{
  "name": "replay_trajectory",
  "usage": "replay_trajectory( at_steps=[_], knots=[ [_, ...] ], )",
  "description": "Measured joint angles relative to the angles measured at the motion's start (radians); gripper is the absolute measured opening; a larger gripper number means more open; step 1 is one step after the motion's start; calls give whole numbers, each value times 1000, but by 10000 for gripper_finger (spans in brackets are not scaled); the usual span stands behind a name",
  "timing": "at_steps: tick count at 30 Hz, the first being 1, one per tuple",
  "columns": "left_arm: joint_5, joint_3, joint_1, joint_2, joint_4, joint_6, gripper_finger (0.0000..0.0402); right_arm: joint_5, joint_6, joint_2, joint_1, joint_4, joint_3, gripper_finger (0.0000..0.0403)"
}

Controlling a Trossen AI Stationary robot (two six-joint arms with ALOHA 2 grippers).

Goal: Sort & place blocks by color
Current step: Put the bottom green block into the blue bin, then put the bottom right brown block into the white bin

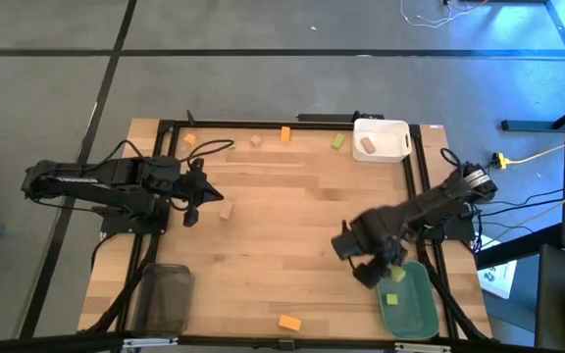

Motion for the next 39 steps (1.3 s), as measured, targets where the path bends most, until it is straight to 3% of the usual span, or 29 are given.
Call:
replay_trajectory(
  at_steps=[7, 13, 20, 27, 33, 39],
  knots=[
    [-4, 0, 0, 0, 0, 5, 2, -6, 142, 0, 88, 125, -96, 131],
    [-4, 0, 0, 0, 0, 4, 1, -44, 143, 1, 124, 326, -293, 131],
    [-7, 0, 0, 0, 0, 3, 2, -68, 117, 1, 124, 419, -434, 131],
    [-8, 0, 0, 0, 27, -3, 1, -78, 112, 1, 124, 456, -462, 133],
    [-8, 0, 0, 0, 39, -4, 1, -70, 120, 1, 124, 459, -462, 199],
    [-8, 0, 0, 0, 39, -4, 3, -102, 121, 1, 124, 453, -460, 211]
  ],
)
